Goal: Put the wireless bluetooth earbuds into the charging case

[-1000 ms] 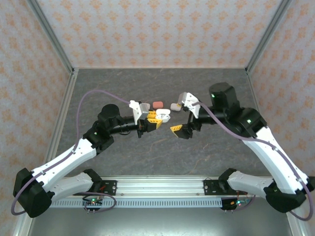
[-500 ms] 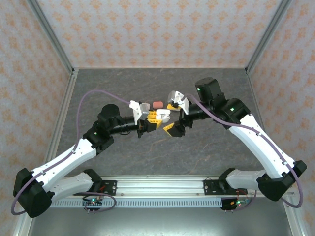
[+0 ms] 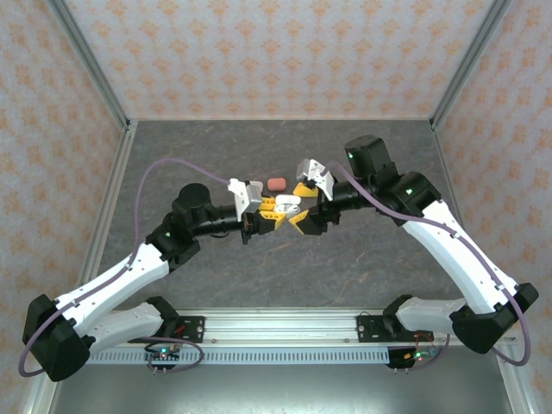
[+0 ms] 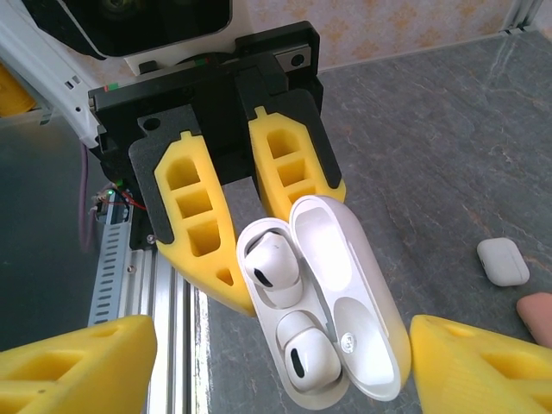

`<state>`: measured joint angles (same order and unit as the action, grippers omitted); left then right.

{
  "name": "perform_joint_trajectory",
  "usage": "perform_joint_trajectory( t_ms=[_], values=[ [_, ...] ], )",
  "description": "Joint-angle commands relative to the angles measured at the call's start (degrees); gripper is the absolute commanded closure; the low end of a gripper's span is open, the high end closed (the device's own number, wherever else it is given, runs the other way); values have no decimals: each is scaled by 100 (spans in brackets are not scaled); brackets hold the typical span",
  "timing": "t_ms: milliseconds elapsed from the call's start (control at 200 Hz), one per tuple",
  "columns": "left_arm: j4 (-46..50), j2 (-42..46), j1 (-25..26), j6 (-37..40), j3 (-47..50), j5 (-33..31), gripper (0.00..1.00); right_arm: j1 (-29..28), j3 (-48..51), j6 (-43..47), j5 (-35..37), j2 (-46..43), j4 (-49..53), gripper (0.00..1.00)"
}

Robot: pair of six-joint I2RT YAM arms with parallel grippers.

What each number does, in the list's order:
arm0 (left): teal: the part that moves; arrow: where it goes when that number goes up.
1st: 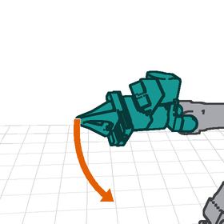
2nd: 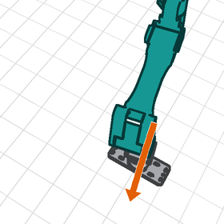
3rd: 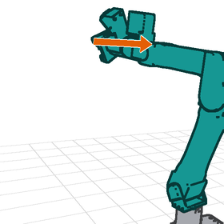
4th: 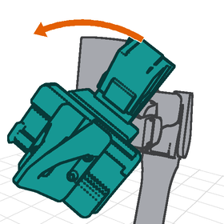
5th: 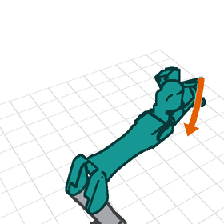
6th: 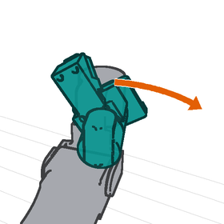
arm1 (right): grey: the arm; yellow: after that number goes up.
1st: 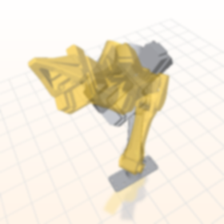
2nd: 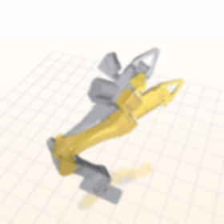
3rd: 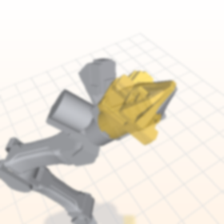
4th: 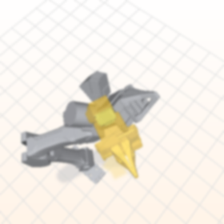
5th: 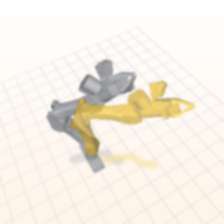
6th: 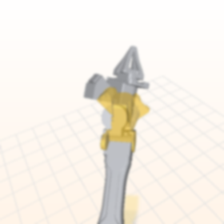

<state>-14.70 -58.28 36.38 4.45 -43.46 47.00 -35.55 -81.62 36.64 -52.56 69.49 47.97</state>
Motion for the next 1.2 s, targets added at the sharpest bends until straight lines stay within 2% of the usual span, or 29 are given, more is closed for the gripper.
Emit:
perform_joint_trajectory(
  t_ms=[0, 365, 515, 716, 1106, 1196],
  values=[
    [-125, -28, -8, 74, -204, -257, 100, -92, -47, -53, -582, -295, 83, 26],
    [-165, -87, -8, 4, -195, -328, 100, -92, 43, -67, -287, -522, 190, 28],
    [-159, -44, -9, 7, -166, -315, 100, -92, 90, -160, 117, -634, 50, 26],
    [-95, -24, -8, 82, -192, -219, 100, -92, 209, -346, 745, -610, -490, 0],
    [-90, 14, -8, 135, -196, -251, 100, -306, 141, -169, 453, -199, -252, 0],
    [-47, 1, -4, 152, -210, -314, 100, -373, 133, -138, 413, -226, -189, 11]
  ],
)
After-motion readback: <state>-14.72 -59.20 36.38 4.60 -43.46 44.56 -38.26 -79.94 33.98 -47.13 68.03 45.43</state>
